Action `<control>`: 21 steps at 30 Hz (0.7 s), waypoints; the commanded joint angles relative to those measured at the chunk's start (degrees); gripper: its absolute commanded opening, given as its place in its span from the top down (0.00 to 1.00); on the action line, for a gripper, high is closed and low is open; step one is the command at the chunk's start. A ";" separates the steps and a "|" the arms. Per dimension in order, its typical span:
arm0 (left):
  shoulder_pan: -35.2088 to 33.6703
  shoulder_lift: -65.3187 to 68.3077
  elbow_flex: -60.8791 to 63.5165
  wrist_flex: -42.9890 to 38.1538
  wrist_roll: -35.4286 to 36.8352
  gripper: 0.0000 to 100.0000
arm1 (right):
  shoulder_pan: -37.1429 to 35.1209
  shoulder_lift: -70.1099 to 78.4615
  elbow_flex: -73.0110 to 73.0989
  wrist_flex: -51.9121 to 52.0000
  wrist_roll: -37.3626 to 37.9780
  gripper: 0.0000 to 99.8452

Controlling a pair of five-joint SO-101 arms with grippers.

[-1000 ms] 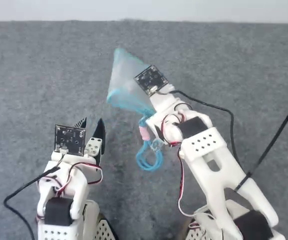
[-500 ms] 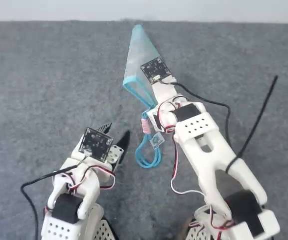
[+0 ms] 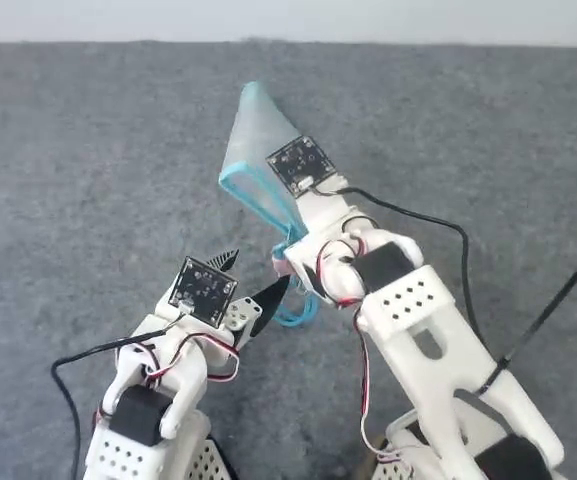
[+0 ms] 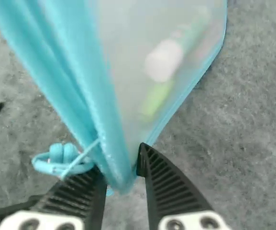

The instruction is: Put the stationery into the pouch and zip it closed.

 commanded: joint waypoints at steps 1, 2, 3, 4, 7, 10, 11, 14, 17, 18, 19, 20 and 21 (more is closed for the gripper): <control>0.35 -0.97 -0.40 -1.76 0.62 0.74 | -2.07 -3.56 0.09 -0.04 1.85 0.99; 0.35 -1.14 0.13 -1.85 0.62 0.74 | -2.59 -3.56 0.09 -0.04 1.85 0.99; 0.35 -1.23 0.84 -2.20 0.62 0.74 | -3.21 -3.56 0.18 -0.04 1.85 0.99; 0.44 -1.23 1.63 -3.08 0.62 0.74 | -3.65 -3.56 0.18 0.04 1.85 0.99; 0.44 -1.23 4.18 -6.15 0.62 0.74 | -4.97 -3.47 0.26 0.31 1.85 0.99; 0.35 -1.23 4.70 -6.86 0.62 0.75 | -5.14 -3.03 1.58 -0.92 1.93 0.99; 0.18 -1.23 4.53 -6.86 0.44 0.78 | -4.88 -3.03 2.20 -1.45 2.29 0.99; 0.00 -1.23 4.44 -7.03 0.18 0.86 | -4.26 -3.12 4.13 -3.03 4.84 0.99; 0.00 -1.23 4.44 -7.03 0.18 0.92 | -4.26 -3.21 6.33 -5.05 5.36 0.99; 0.00 -1.23 4.44 -7.03 0.18 0.93 | -4.26 -3.03 6.77 -5.49 5.45 0.99; 0.00 -1.23 4.44 -7.03 0.18 0.93 | -4.26 -3.03 7.12 -5.93 5.45 0.99; 0.00 -1.23 4.44 -7.03 0.18 0.94 | -4.09 -3.03 7.12 -5.93 5.45 0.99; 0.00 -1.23 4.44 -7.03 0.18 0.94 | -3.47 -3.03 7.30 -6.02 5.45 0.99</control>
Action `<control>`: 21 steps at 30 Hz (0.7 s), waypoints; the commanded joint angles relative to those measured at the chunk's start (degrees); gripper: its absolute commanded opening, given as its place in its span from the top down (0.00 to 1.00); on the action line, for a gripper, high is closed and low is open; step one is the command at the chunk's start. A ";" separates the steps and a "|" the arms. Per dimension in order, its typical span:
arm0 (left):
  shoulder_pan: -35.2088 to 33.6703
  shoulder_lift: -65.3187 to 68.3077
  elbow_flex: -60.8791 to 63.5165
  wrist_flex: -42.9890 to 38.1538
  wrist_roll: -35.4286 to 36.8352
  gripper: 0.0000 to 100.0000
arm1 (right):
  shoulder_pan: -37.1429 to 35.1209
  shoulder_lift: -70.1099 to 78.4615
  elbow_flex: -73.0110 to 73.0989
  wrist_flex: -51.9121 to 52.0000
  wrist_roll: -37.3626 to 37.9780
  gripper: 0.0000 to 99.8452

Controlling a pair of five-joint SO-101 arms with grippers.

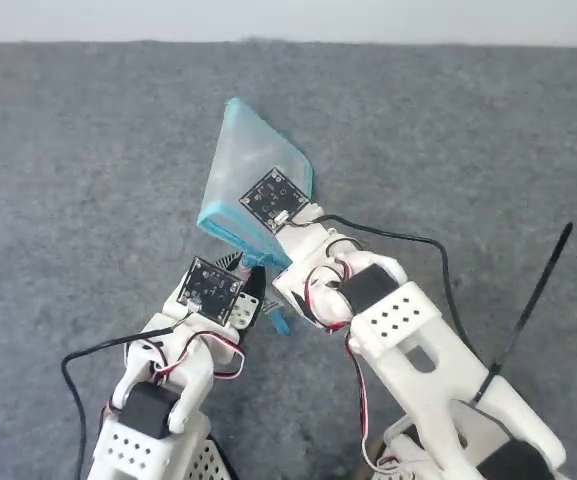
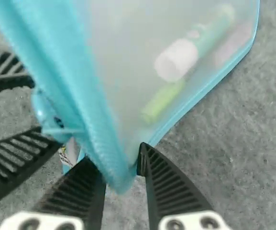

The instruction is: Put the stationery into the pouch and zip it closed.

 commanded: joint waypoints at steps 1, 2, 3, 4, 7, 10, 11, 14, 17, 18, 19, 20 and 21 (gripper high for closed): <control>-0.18 -1.14 -1.19 -1.93 0.18 0.94 | 1.54 -2.07 -0.09 -1.63 0.79 0.99; -0.26 -1.14 -1.19 -1.93 0.18 0.94 | 2.42 -2.07 -0.09 -1.63 0.88 0.99; -0.26 -1.14 -1.19 -1.93 0.18 0.94 | 3.38 -2.07 -0.09 -1.63 0.88 0.99; -0.26 -1.14 -1.01 -1.93 0.09 0.94 | 4.35 -2.07 -0.09 -1.63 0.88 0.99; -0.35 -1.14 -0.84 -1.93 0.09 0.94 | 7.34 -1.98 0.35 -3.03 1.41 0.99; -3.16 -1.14 -0.75 -1.93 0.09 0.94 | 9.36 -1.98 3.16 -7.78 3.16 0.99; -4.57 -1.14 -0.75 -2.02 0.09 0.94 | 9.63 -1.98 4.13 -9.19 3.25 0.99; -7.91 -1.14 -0.84 -2.90 0.09 0.94 | 9.63 -1.98 5.19 -10.68 3.25 0.99; -10.55 -1.14 -0.13 -4.57 0.09 0.94 | 9.71 -1.98 5.19 -10.77 3.25 0.99; -11.25 -1.14 0.22 -5.10 0.09 0.94 | 9.80 -1.98 5.27 -10.86 3.25 0.99; -12.13 -1.14 0.40 -5.27 0.09 0.94 | 9.80 -1.98 5.27 -10.86 3.25 0.99; -12.84 -1.14 0.40 -5.27 0.09 0.94 | 9.80 -1.89 5.27 -10.86 3.25 0.99; -13.36 -1.14 0.40 -5.27 0.09 0.94 | 9.80 -1.89 5.27 -10.86 3.25 0.99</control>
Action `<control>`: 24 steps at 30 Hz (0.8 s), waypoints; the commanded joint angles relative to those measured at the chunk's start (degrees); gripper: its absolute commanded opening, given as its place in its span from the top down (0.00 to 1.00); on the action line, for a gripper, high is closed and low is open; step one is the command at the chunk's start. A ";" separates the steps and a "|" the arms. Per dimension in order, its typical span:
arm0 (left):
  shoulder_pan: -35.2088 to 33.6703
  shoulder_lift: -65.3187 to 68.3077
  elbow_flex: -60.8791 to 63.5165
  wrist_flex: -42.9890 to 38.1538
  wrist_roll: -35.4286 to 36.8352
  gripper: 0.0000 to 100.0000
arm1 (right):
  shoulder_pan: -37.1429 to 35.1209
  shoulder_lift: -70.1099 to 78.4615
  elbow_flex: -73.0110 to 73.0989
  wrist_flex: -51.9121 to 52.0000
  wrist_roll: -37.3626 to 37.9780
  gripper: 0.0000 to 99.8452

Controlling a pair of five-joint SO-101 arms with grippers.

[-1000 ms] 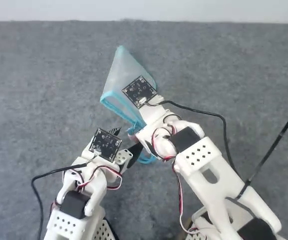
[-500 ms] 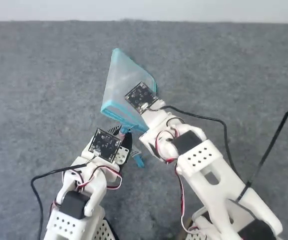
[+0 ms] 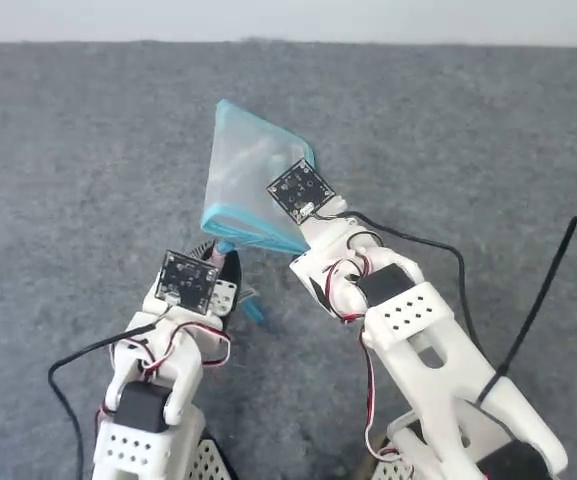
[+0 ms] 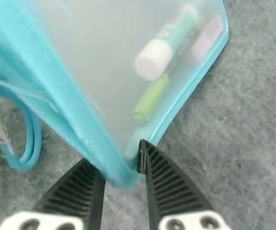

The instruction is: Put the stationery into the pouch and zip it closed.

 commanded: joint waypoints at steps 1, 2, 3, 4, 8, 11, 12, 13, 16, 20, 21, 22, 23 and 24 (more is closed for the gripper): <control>-4.66 -1.23 -0.48 -2.11 0.18 0.94 | 2.68 -1.71 0.09 -0.57 0.53 0.99; -4.84 -1.23 -0.48 -2.11 0.18 0.94 | 2.68 -1.71 0.09 -0.57 0.53 0.99; -4.84 -1.23 -0.48 -2.11 0.18 0.94 | 2.68 -1.71 0.09 -0.57 0.53 0.99; -4.84 -1.23 -0.48 -2.02 0.18 0.94 | 2.68 -1.71 0.18 -0.57 0.53 0.99; -4.92 -1.23 -0.48 -1.85 0.18 0.94 | 2.68 -1.71 0.70 -0.84 0.53 0.99; -4.92 -1.23 -0.48 -1.76 0.18 0.94 | 2.15 -1.71 2.37 -2.77 0.53 0.99; -4.92 -1.23 -0.48 -1.76 0.18 0.94 | 1.80 -1.71 2.81 -3.47 0.62 0.99; -4.92 -1.23 -0.48 -1.76 0.18 0.94 | 1.45 -1.71 2.99 -3.65 0.62 0.99; -6.24 -1.23 -0.57 -1.85 0.18 0.94 | 1.10 -1.71 3.08 -3.47 0.70 0.99; -9.41 -1.32 -0.75 -2.11 0.18 0.94 | 1.71 -1.80 2.90 -3.38 2.55 0.99; -9.58 -1.32 -0.75 -2.11 0.18 0.94 | 2.24 -1.80 2.90 -3.38 2.55 0.99; -9.58 -1.32 -0.75 -2.11 0.18 0.94 | 2.59 -1.80 2.90 -3.56 2.55 0.99; -9.41 -1.32 -0.66 -2.11 0.18 0.94 | 3.03 -1.80 2.81 -3.65 2.55 0.99; -9.41 -1.32 -0.57 -2.11 0.18 0.94 | 3.21 -1.80 2.64 -3.65 2.55 0.99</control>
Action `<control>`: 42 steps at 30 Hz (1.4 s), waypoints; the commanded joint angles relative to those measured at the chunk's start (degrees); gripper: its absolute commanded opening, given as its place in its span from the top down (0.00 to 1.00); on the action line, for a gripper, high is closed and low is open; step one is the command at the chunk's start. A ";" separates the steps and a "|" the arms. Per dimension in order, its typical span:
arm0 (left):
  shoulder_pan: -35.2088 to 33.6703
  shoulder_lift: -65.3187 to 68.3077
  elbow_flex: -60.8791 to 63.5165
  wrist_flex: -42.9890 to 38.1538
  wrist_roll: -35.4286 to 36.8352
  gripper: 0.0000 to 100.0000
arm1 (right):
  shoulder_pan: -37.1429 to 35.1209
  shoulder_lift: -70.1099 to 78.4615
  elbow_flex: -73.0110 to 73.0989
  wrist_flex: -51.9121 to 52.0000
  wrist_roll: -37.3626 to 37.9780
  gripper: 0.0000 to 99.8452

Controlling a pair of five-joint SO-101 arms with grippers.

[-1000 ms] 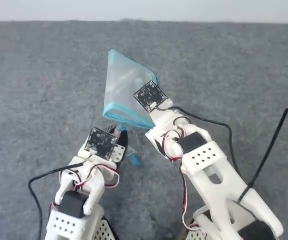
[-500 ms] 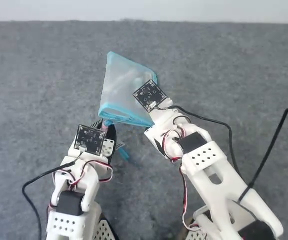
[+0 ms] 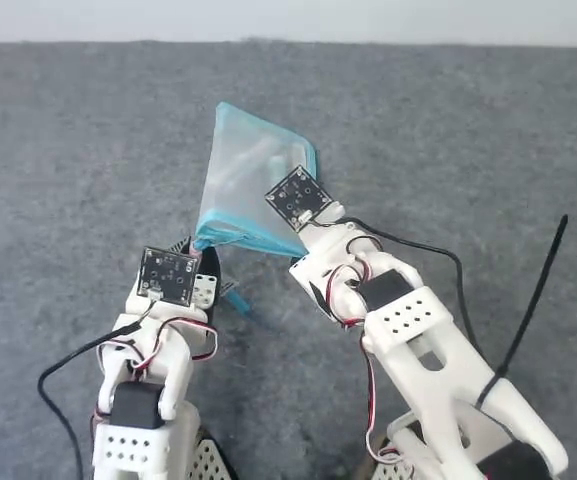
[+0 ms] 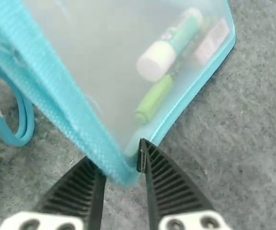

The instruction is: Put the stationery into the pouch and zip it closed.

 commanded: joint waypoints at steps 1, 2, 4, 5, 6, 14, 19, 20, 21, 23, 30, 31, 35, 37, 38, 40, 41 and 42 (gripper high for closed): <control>-2.37 -1.32 -0.75 -1.93 0.18 0.94 | 3.56 -1.80 -0.70 0.31 0.62 0.99; -2.37 -1.32 -0.75 -1.93 0.18 0.94 | 3.91 -1.80 -0.70 0.48 0.62 0.99; -2.37 -1.32 -0.57 -2.55 0.18 0.94 | 4.88 -1.80 -0.70 1.80 0.62 0.99; -2.46 -1.32 -0.48 -2.90 0.18 0.94 | 5.58 -1.89 -0.70 2.51 0.62 0.99; -2.55 -1.32 -0.13 -3.08 0.26 0.94 | 6.29 -2.07 -0.70 2.95 0.62 0.99; -2.55 -1.32 0.13 -3.16 0.26 0.94 | 13.14 -1.89 0.00 3.56 2.37 0.99; -2.37 -1.32 0.22 -3.16 0.26 0.94 | 19.30 -2.42 3.78 3.74 6.86 0.99; -2.37 -1.32 0.22 -3.16 0.26 0.94 | 20.62 -2.42 4.40 3.47 7.30 0.99; -2.37 -1.32 0.22 -3.16 0.26 0.94 | 21.85 -2.42 5.01 3.47 7.91 0.99; -2.37 -1.32 0.22 -3.16 0.26 0.94 | 23.78 -2.42 5.80 3.47 8.70 0.99; -2.37 -1.32 0.22 -3.16 0.26 0.94 | 29.58 -2.51 7.65 3.47 11.34 0.99; -2.37 -1.32 0.22 -3.16 0.26 0.94 | 30.64 -2.51 7.82 3.47 11.87 0.99; -2.37 -1.32 0.22 -3.16 0.26 0.94 | 34.77 -2.51 7.82 3.47 13.63 0.99; -2.37 -1.32 0.22 -3.16 0.26 0.94 | 36.00 -2.51 7.82 3.47 14.15 0.99; -2.37 -1.32 0.22 -3.16 0.26 0.94 | 36.26 -2.51 8.00 3.47 14.42 0.99; -2.37 -1.32 0.22 -3.16 0.26 0.94 | 35.82 -2.51 8.26 3.47 14.42 0.99; -2.37 -1.32 0.22 -3.16 0.26 0.94 | 35.74 -2.51 8.44 3.47 14.42 0.99; -2.37 -1.32 0.22 -3.16 0.26 0.94 | 35.65 -2.51 8.53 3.47 14.24 0.99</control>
